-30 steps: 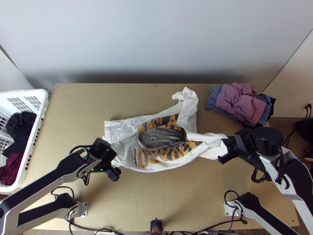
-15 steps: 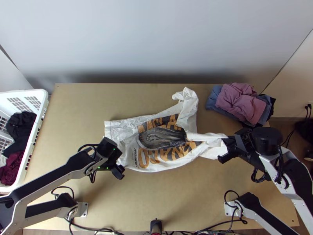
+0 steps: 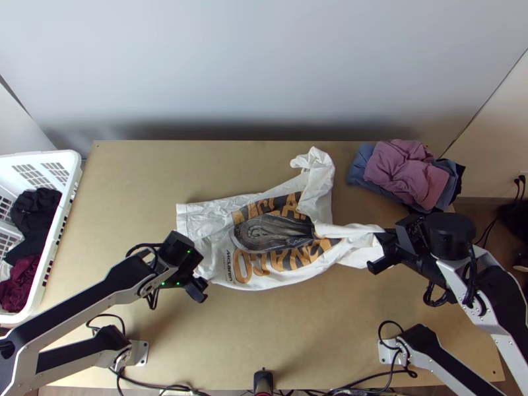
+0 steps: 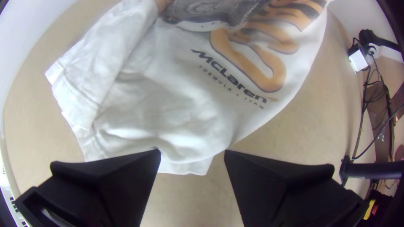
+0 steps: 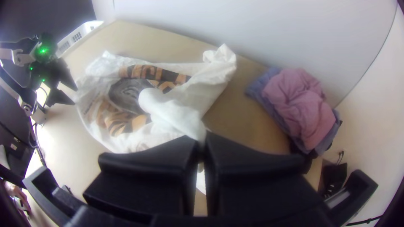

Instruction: Fold the t-shirt

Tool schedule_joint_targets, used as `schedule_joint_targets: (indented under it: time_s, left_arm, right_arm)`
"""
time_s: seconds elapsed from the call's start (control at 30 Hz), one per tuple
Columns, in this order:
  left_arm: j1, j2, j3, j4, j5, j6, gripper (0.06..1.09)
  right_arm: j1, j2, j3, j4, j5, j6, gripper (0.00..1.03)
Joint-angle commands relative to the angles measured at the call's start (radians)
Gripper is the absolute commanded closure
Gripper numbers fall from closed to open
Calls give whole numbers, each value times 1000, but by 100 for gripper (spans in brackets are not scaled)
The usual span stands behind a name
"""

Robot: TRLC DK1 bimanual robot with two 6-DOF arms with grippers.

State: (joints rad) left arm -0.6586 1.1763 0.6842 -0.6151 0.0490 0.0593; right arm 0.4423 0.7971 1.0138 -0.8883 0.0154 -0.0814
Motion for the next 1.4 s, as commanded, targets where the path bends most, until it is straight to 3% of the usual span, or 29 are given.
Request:
schedule_joint_targets:
  time_s: [0.0, 0.03, 0.3, 0.33, 0.4, 0.6, 0.9, 1.37]
  left_arm:
    - [17, -43, -6, -34, 0, -10, 46]
    - [19, -41, -15, -23, 0, -9, 50]
    - [8, 20, -40, 15, 2, -10, 50]
    - [7, 28, -41, 17, 2, -10, 54]
    - [4, 36, -41, 21, 8, -7, 72]
    - [5, 32, -38, 17, 9, 5, 104]
    - [91, -61, 113, -123, 8, 89, 105]
    - [333, -284, 423, -327, 9, 180, 105]
  right_arm:
    - [-1, 2, 3, 0, 0, 9, 100]
    - [-1, 2, 3, -1, -2, 9, 100]
    - [1, 14, 23, -5, 0, 9, 100]
    - [-1, 16, 26, -5, 0, 9, 100]
    - [-1, 16, 26, -6, 0, 9, 100]
    - [-1, 17, 26, -6, 0, 11, 100]
    - [-1, 22, 39, -1, 0, 12, 100]
    - [-40, 94, 233, -17, 0, 19, 100]
